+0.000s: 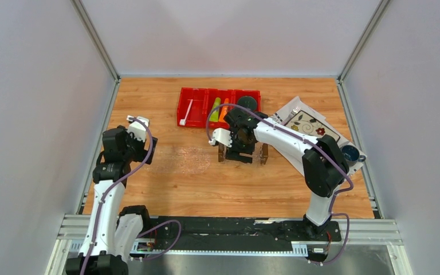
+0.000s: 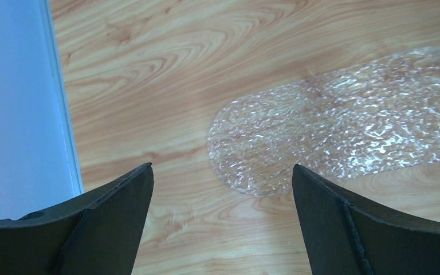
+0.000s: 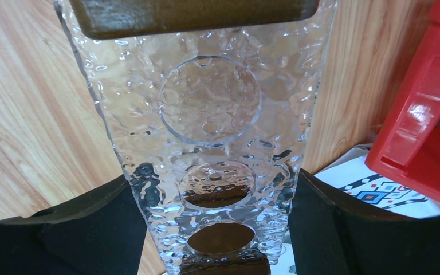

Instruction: Prepare toiletry sets of a toothbrush and toothpaste on the tray

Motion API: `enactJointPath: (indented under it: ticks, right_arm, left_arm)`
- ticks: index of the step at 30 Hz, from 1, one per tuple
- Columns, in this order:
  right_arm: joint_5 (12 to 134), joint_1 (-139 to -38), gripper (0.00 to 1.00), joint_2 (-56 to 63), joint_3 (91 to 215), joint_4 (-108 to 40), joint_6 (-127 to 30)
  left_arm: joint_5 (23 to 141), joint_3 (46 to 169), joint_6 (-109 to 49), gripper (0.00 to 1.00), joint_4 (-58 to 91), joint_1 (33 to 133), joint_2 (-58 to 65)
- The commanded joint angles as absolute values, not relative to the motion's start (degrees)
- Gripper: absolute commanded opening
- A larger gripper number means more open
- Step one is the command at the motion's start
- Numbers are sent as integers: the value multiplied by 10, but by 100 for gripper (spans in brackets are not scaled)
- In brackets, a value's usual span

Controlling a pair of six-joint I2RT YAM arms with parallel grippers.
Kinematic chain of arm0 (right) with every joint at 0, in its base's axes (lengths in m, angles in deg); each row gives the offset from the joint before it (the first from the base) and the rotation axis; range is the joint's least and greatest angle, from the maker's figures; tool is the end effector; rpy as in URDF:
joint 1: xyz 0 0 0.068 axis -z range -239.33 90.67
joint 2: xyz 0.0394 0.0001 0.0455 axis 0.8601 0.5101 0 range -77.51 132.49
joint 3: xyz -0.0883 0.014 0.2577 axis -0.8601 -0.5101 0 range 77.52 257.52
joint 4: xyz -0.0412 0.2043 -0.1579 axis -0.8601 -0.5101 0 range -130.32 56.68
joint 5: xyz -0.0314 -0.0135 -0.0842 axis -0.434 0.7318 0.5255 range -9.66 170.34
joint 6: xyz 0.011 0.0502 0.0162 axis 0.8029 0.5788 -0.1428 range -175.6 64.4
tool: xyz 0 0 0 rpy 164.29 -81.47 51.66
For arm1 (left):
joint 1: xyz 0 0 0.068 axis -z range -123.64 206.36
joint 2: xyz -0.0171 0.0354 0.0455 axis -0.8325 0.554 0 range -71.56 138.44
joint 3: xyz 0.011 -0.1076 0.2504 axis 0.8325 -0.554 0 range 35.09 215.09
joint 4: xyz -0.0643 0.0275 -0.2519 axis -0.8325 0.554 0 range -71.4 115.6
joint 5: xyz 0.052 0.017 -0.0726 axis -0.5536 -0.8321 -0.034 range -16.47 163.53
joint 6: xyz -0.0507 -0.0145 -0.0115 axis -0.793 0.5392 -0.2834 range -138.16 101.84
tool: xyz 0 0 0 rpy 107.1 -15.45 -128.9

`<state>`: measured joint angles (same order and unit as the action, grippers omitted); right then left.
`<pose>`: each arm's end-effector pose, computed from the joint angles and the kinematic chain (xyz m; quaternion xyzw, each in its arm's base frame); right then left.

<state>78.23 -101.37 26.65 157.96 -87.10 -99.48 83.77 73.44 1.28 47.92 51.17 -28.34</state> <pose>0.2641 0.2399 0.2190 -0.6788 0.7260 0.0165 0.1091 0.1669 0.0087 0.2719 0.1506 0.8682 0.0223 0.4723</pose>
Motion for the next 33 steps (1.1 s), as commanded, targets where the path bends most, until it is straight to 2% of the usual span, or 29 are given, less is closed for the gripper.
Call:
enactJointPath:
  ticks: [1, 8, 14, 23, 33]
  right_arm:
    - [786, -1040, 40, 252, 1639, -885, -985]
    - [795, -1078, 38, 276, 1703, -897, -952]
    - [802, -1100, 37, 295, 1742, -897, -934]
    - [843, -1119, 37, 298, 1750, -898, -920]
    - [848, -1120, 37, 289, 1746, -892, -923]
  left_arm:
    - [845, 738, 25, 98, 458, 471, -262]
    - [900, 768, 46, 97, 487, 400, -171]
    - [964, 827, 59, 95, 545, 350, -38]
    - [996, 885, 46, 94, 564, 347, 92]
    - [988, 897, 35, 93, 553, 347, 153]
